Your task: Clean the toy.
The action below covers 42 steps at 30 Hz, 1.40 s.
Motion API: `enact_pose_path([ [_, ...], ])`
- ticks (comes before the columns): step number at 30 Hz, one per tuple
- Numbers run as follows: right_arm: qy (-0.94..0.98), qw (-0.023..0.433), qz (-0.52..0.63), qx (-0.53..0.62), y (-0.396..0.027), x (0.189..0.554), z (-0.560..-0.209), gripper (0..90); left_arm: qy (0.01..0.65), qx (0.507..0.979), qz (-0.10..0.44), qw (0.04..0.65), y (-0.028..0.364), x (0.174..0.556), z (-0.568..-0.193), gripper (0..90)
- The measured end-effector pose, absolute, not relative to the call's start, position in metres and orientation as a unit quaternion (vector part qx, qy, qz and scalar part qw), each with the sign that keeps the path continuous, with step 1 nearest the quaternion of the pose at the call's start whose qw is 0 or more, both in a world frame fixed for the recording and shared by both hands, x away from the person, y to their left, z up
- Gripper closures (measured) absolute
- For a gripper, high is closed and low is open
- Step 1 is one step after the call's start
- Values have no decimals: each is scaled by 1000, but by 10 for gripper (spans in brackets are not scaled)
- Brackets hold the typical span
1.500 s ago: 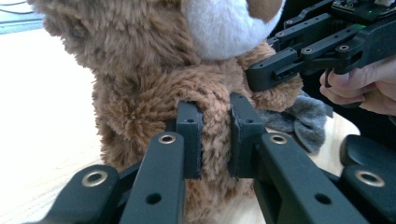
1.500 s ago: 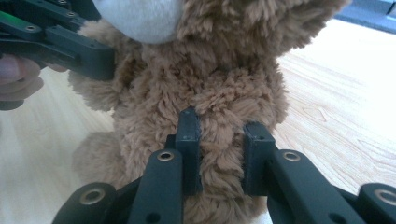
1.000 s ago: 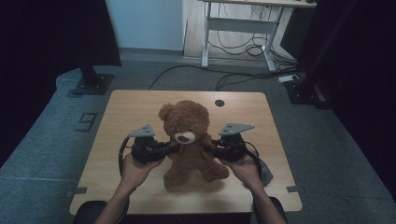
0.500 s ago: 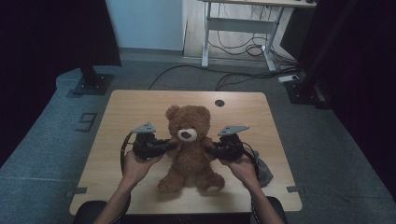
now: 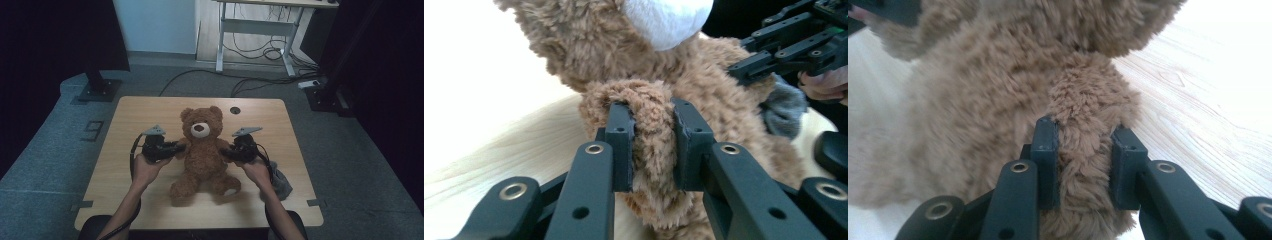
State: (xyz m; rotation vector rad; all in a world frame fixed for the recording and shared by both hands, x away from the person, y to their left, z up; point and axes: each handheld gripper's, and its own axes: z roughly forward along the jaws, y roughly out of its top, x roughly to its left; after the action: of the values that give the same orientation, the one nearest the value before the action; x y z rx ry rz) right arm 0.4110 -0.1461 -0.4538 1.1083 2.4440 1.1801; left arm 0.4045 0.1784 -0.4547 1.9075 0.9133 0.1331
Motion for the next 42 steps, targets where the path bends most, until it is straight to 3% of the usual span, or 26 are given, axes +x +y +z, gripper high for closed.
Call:
enact_pose_path([
  [27,823,75,364,429,-153,451,-492,589,426,786,46,446,187,445,-500,648],
  [30,824,80,364,426,-153,451,-489,543,426,790,65,436,187,444,-497,589],
  [35,827,106,355,423,-154,451,-487,372,419,801,93,416,188,443,-496,381],
  [42,825,134,352,421,-160,450,-486,228,408,810,125,403,187,440,-493,248],
])
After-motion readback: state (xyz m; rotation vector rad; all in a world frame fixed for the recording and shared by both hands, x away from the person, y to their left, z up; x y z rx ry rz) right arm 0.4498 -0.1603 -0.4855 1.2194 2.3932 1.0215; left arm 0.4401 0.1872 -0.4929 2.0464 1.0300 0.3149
